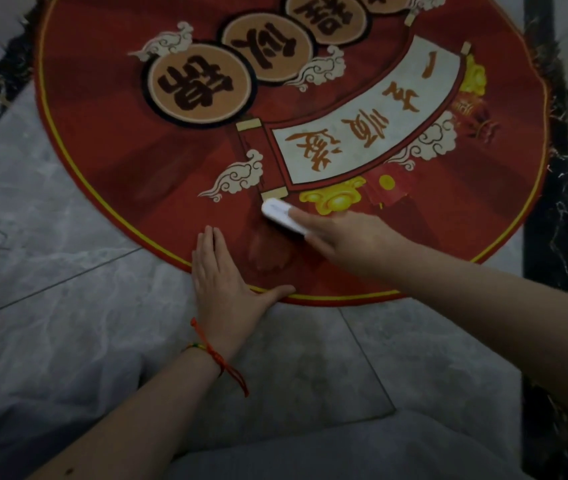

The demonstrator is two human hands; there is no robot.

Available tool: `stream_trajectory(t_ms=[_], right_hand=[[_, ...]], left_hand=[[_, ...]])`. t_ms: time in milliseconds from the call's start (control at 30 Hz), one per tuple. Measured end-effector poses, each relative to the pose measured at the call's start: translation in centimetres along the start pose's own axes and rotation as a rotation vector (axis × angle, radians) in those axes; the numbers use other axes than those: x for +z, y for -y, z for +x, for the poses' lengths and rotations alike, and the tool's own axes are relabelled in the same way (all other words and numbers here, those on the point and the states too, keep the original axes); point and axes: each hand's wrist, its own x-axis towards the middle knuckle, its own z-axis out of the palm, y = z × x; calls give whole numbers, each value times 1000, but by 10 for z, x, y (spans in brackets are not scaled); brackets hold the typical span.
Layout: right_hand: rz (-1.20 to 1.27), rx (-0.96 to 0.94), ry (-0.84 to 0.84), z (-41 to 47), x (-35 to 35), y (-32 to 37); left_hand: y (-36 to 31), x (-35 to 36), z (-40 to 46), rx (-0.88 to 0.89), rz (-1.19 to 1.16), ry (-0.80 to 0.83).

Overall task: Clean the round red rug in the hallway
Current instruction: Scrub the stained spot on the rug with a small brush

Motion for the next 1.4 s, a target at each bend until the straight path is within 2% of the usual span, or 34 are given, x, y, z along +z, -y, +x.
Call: stream_trajectory(t_ms=[133,300,467,667,833,1067,1200,1333,1400], right_hand=[[-3,-172,89,-38,16,19],[-13,74,-15,-6,-1,-24],[-15,-127,129,-48,13,9],[-39,52,-4,-12,-2,-19],[-34,-93,97,-56,11,3],[-9,67,63,-22,-3,-12],[-28,-80,125,-52,9,10],[-12,115,39,-17,-1,-24],[9,129,31,-16,-4,-27]], left_hand=[[-2,0,-2,-6,-45,7],[-5,0,0,-1,-28,-2],[-7,1,0,-17,-48,8],[-10,0,1,-12,-26,-3],[-10,0,1,-18,-54,3],[-9,2,2,-19,-30,8],[-7,3,2,-24,-48,0],[-10,2,3,-13,-34,-2],[-9,1,3,-7,-33,-2]])
